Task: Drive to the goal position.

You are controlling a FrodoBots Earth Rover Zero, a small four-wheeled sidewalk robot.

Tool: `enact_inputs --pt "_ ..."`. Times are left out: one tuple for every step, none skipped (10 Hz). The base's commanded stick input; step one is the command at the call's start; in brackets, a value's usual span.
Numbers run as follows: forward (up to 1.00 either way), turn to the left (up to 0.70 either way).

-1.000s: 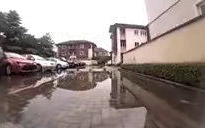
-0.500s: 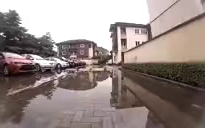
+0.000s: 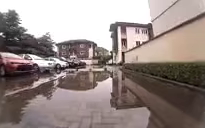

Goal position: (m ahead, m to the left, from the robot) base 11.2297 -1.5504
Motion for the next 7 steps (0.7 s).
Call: enact_inputs --pt "0.50 0.24" --pt "0.50 0.06" --pt "0.50 0.00" --pt "0.50 0.00" --pt "0.50 0.00" --pt "0.50 0.00" --pt "0.50 0.00"
